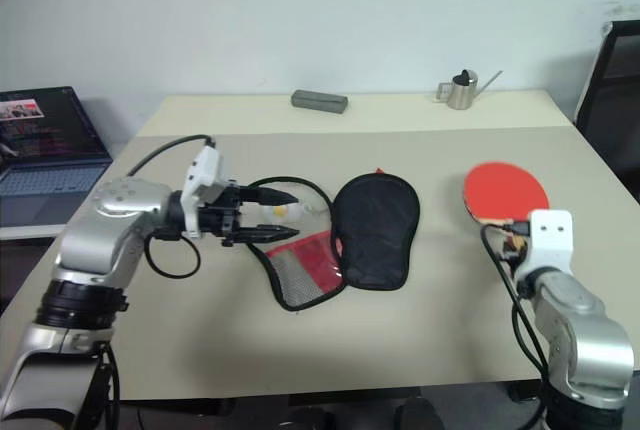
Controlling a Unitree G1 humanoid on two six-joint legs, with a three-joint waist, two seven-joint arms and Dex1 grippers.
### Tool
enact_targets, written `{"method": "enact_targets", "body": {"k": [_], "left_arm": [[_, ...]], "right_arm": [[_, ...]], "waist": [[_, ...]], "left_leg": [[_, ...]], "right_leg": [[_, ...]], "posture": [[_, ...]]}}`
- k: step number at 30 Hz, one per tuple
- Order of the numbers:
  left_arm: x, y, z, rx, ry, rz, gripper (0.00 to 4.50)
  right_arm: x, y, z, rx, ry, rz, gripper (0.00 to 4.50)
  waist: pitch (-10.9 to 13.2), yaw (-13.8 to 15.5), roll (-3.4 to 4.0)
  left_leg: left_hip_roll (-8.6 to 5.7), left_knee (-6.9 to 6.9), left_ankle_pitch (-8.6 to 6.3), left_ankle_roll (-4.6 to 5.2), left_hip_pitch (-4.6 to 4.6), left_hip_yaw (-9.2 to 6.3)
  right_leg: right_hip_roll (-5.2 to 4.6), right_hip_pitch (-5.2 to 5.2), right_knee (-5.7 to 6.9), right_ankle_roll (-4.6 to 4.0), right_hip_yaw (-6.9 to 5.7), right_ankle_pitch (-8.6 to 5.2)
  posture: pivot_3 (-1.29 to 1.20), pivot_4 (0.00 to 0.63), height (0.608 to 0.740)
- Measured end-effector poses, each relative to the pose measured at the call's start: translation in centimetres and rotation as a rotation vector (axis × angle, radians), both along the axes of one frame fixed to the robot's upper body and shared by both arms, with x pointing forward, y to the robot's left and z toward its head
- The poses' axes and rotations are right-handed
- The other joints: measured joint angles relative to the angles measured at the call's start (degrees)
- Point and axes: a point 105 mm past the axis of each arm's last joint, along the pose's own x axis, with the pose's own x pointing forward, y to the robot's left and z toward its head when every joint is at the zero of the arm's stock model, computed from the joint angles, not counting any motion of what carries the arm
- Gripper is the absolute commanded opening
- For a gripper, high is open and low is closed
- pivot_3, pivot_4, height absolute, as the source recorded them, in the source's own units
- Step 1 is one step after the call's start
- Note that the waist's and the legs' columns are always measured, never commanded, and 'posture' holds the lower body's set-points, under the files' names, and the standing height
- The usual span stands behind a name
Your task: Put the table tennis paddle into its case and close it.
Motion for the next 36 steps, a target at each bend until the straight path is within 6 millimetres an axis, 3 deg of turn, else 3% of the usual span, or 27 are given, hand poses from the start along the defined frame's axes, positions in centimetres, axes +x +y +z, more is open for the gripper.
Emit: {"method": "enact_targets", "body": {"k": [5,11,19,26,36], "left_arm": [[0.2,2.2,-0.5,-0.002,0.012,0.089,3.05],[0.1,3.2,-0.4,0.008,-0.003,0.123,3.05],[0.0,3.7,-0.1,0.012,-0.009,0.142,3.05],[0.1,3.7,-0.2,0.009,0.003,0.15,3.05],[0.1,3.6,-0.2,0.006,0.002,0.147,3.05]], "right_arm": [[1.0,4.2,1.5,0.066,0.005,0.132,1.1],[1.9,9.4,2.2,0.089,0.026,0.287,1.1],[1.5,14.1,-0.2,0.086,0.12,0.431,1.1],[0.8,15.3,-2.5,0.097,0.191,0.459,1.1],[1.6,14.6,-4.0,0.06,0.189,0.397,1.1]], "waist": [[0.0,0.02,0.0],[0.0,-0.08,0.0],[0.0,-0.09,0.0],[0.0,-0.1,0.0],[0.0,-0.15,0.0]], "left_leg": [[-0.03,0.04,0.08,-0.14,-0.45,0.03],[-0.02,0.01,0.15,-0.27,-0.66,0.04],[-0.02,0.01,0.15,-0.26,-0.67,0.04],[-0.03,0.01,0.15,-0.26,-0.67,0.04],[-0.03,0.02,0.15,-0.27,-0.66,0.05]], "right_leg": [[-0.02,-0.51,0.06,-0.01,0.05,0.01],[-0.03,-0.8,0.11,-0.02,0.1,0.01],[-0.02,-0.82,0.1,-0.02,0.1,0.01],[-0.02,-0.83,0.11,-0.02,0.1,0.02],[-0.01,-0.83,0.12,-0.02,0.1,0.02]], "posture": [[0.0,0.15,0.74],[0.0,0.15,0.74],[0.0,0.15,0.74],[0.0,0.15,0.74],[0.0,0.15,0.74]]}}
